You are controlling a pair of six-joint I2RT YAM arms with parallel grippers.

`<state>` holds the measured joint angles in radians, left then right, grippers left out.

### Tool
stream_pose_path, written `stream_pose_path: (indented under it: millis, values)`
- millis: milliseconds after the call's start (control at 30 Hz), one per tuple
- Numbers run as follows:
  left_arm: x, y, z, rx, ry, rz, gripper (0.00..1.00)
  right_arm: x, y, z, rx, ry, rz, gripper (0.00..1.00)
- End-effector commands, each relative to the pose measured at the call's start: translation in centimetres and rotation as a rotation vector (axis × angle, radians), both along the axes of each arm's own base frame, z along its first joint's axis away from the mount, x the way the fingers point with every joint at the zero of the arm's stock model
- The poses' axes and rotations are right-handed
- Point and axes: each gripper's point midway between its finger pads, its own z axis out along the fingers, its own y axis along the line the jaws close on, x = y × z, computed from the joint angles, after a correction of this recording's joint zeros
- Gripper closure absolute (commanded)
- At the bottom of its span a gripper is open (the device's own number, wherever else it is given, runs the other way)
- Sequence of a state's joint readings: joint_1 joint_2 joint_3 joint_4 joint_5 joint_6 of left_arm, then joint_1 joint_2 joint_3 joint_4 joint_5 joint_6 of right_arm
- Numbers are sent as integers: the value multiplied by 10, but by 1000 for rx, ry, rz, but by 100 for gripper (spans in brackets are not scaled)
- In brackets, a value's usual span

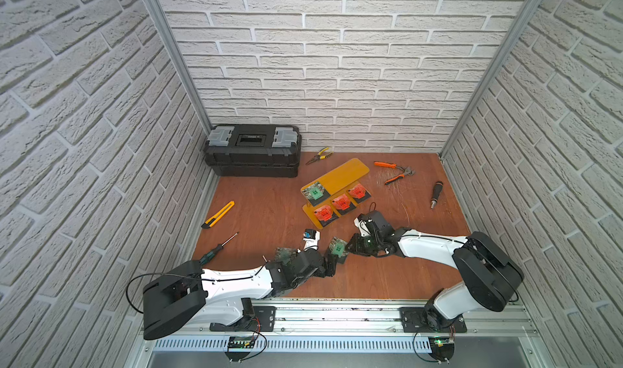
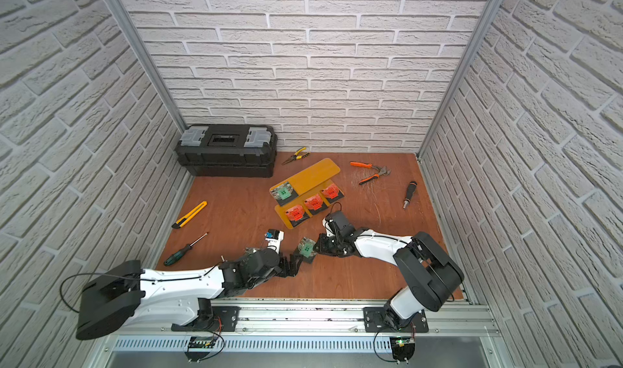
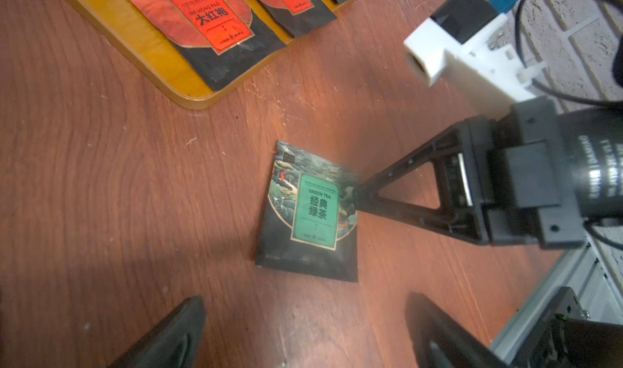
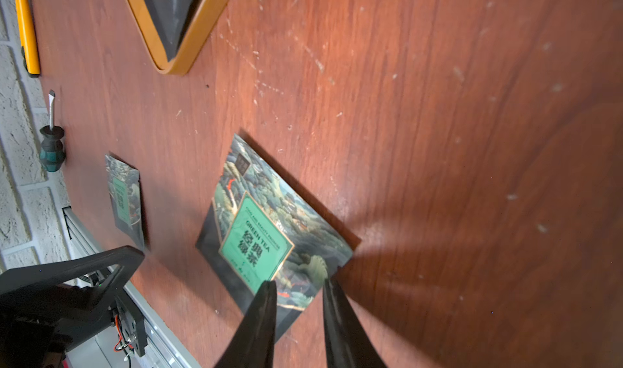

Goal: Place the tea bags on the shelf by color
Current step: Move the tea bag to the center of the board.

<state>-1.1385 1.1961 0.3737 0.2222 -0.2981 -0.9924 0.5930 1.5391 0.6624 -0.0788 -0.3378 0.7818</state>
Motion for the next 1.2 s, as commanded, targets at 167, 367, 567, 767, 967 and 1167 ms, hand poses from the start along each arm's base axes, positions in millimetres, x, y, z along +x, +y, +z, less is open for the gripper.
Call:
stream_pose_path:
  millis: [167,367,567,767,967,1167]
  values:
    - [2,15,-1,7,-13,40,2,13,14,8,30,-37,17,72]
    - [3,21,1,6,-21,52,2,21,22,9,44,-41,26,73]
    - [3,20,1,-6,-22,40,2,25,32,10,61,-43,40,73]
    - [3,12,3,-17,-26,7,1,30,41,11,89,-53,54,73]
    - [2,7,1,-22,-22,-9,2,35,53,12,121,-57,66,73]
    - [2,0,1,-20,-18,-33,2,37,67,16,155,-64,87,73]
